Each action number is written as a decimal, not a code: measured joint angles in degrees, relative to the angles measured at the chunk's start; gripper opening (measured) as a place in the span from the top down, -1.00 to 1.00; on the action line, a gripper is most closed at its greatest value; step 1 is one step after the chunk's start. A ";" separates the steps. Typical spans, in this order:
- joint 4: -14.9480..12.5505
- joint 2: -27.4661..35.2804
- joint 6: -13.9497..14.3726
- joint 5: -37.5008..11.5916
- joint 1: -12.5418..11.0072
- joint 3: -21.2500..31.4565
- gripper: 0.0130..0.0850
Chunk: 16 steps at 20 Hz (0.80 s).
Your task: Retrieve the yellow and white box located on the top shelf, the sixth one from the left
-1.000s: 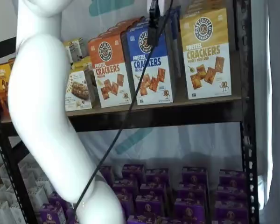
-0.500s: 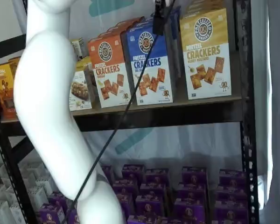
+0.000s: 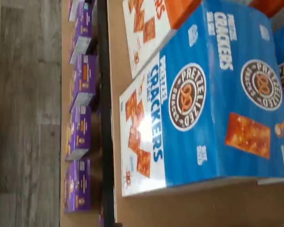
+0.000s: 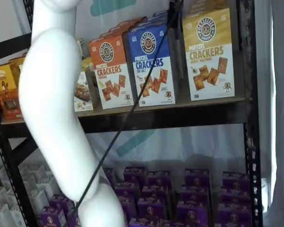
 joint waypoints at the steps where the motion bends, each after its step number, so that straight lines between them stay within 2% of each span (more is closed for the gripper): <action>1: -0.76 0.19 -0.22 -0.98 0.50 -0.03 -1.00; 4: -2.66 0.80 -0.80 -4.11 1.91 0.23 -1.00; 10: -4.09 1.99 -1.88 -10.05 3.50 1.84 -1.00; 14: -4.37 2.85 -2.38 -12.28 3.90 2.08 -1.00; 16: -5.38 3.97 -2.47 -12.28 4.26 0.97 -1.00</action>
